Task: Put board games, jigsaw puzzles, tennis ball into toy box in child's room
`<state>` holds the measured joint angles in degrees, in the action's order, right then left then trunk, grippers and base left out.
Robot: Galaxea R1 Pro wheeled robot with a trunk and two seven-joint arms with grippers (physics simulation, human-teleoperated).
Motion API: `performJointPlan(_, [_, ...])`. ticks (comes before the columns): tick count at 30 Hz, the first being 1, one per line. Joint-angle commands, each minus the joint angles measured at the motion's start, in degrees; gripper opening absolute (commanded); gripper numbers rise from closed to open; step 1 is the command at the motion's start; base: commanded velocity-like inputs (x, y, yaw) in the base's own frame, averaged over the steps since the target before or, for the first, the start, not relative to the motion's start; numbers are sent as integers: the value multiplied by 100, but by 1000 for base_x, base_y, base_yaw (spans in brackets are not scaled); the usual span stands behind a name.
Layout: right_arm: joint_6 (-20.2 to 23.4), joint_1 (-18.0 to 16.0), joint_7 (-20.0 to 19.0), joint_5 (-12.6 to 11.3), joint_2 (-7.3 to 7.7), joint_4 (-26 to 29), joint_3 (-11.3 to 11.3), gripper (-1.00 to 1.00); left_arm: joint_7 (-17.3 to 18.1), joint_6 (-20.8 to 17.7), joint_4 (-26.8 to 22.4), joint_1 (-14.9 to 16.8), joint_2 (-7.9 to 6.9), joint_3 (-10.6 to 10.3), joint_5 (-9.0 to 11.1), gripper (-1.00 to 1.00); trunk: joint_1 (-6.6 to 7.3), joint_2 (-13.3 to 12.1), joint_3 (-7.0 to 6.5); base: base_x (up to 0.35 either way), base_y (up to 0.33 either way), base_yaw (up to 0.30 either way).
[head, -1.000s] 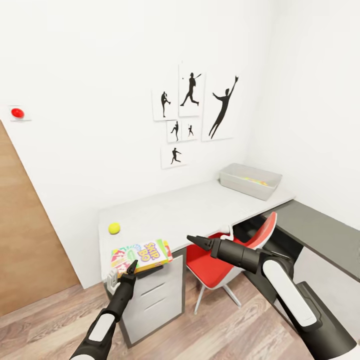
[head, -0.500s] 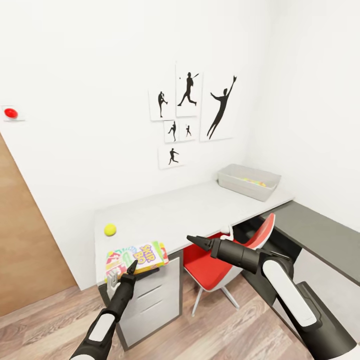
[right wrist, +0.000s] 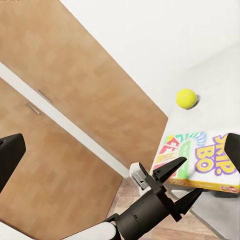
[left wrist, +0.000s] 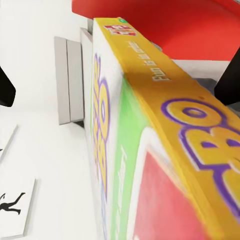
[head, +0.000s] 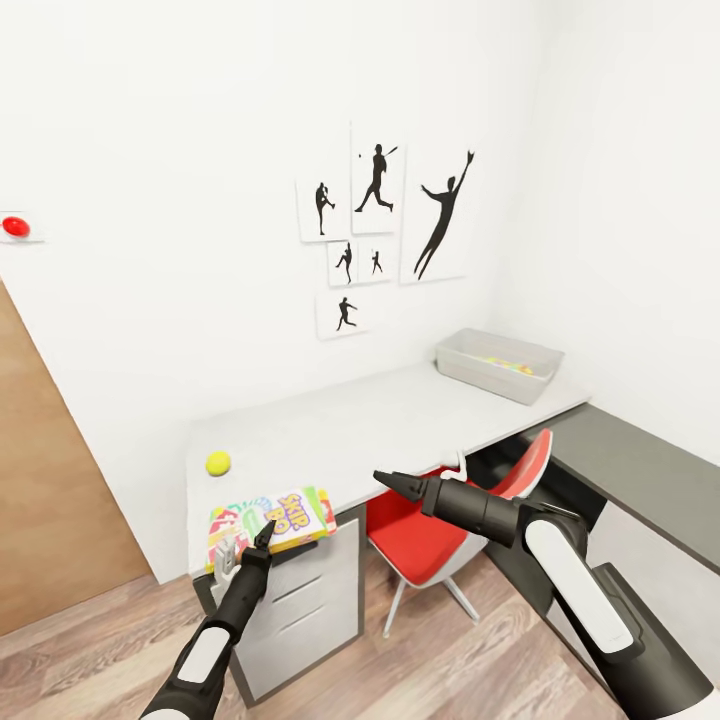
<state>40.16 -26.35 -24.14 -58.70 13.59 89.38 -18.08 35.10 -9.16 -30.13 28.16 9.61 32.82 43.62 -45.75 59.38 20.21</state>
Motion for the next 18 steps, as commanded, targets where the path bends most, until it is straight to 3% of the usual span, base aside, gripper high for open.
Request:
performJointPlan(1, [18,-7,-3,-16,4,1,-3,100,25,-57,-1,6,6,31,33,100,-2,4,7,103,0,0])
performJointPlan(18, [18,-7,-10,-15,4,0,-29,100,4,-69,-1,6,2,31,58,100,-2,4,7,12,0,0])
